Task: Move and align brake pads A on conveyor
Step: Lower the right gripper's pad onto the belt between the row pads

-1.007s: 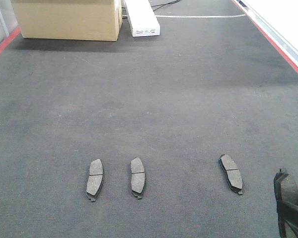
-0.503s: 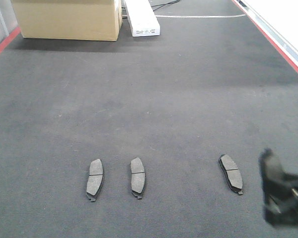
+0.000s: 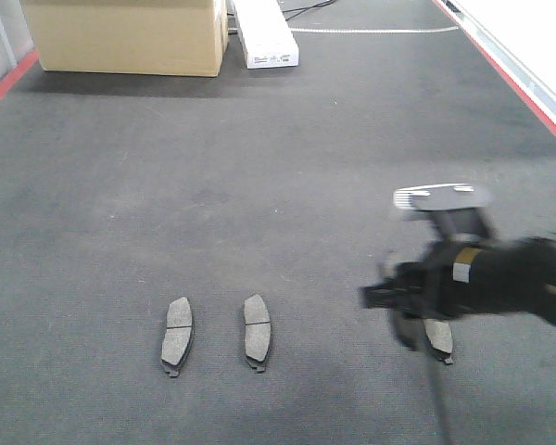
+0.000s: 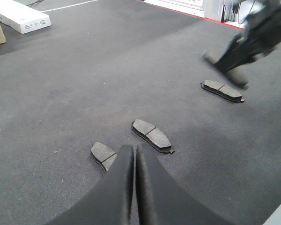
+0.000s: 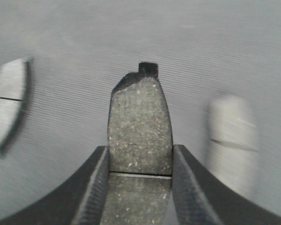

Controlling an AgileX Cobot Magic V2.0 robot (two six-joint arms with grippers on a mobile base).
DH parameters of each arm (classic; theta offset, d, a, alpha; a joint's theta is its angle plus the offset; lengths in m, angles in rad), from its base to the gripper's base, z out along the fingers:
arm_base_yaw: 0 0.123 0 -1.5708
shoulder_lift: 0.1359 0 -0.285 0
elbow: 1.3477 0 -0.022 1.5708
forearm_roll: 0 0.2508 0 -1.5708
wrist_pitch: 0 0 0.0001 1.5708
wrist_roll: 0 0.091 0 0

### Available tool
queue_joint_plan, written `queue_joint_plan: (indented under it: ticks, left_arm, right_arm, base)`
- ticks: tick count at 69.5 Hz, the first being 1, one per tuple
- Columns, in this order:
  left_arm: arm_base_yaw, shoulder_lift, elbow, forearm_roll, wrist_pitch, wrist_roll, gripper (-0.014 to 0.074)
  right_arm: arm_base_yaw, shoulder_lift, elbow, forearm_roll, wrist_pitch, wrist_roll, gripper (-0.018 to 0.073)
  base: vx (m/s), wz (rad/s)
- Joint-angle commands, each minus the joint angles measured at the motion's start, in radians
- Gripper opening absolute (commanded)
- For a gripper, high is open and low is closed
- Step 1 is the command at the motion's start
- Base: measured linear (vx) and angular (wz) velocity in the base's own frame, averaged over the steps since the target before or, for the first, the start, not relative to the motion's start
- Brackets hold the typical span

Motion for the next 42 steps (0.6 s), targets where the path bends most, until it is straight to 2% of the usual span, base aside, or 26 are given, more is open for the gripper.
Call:
queue_joint_plan:
  ticks: [1,16,42]
  left_arm:
    - [0.002,0.008,-0.025,-0.002,-0.075,-0.001,-0.0006]
    - [0.002,0.008,-0.025,-0.002,-0.075,-0.001,-0.0006]
    - [0.002,0.008,-0.025,-0.002,-0.075,-0.001,-0.0006]
  right_arm:
    - [0.036,0.063,-0.095,0.018,-0.064,0.008,0.0118]
    - [0.035,0.236,-0.193,0.063,-0.062,0.069,0.0122]
    - [0.035,0.339,-0.208,0.070,-0.075,0.071,0.0131]
  base:
    - [0.00,0.00]
    - [0.00,0.00]
    - [0.00,0.00]
